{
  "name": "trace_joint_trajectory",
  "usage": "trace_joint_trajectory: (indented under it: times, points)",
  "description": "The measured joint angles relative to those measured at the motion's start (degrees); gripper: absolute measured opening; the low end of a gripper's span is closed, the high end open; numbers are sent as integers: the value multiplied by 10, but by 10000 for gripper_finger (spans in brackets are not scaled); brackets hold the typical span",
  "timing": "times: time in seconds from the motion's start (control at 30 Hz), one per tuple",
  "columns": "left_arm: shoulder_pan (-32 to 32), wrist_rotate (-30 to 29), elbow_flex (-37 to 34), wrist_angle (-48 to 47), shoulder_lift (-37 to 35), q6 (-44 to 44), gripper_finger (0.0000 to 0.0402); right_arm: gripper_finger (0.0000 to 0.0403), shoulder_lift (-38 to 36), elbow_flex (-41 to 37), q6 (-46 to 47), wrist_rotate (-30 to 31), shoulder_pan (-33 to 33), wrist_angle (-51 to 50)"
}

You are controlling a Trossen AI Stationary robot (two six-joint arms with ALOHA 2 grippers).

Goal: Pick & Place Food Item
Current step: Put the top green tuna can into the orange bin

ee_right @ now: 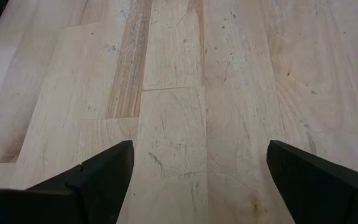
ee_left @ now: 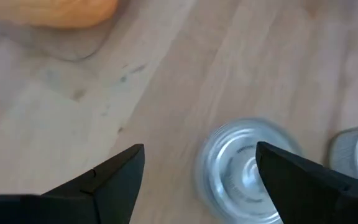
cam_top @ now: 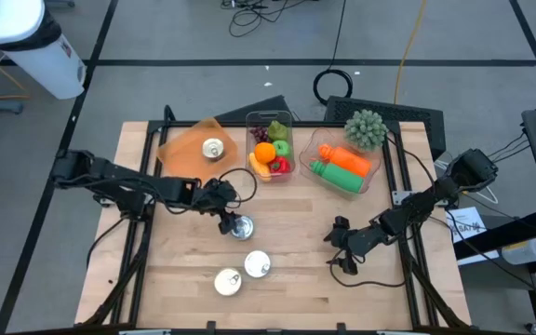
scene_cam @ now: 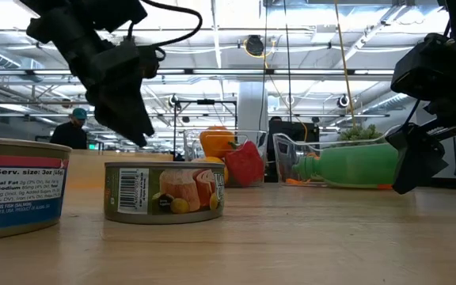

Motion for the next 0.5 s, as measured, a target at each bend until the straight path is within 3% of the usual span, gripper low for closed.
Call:
trace_joint_trajectory:
  times: [0.5]
  points:
    - [-18, -54, 2, -11, 91, -51, 308, 348, 0, 0, 0, 0, 0, 0]
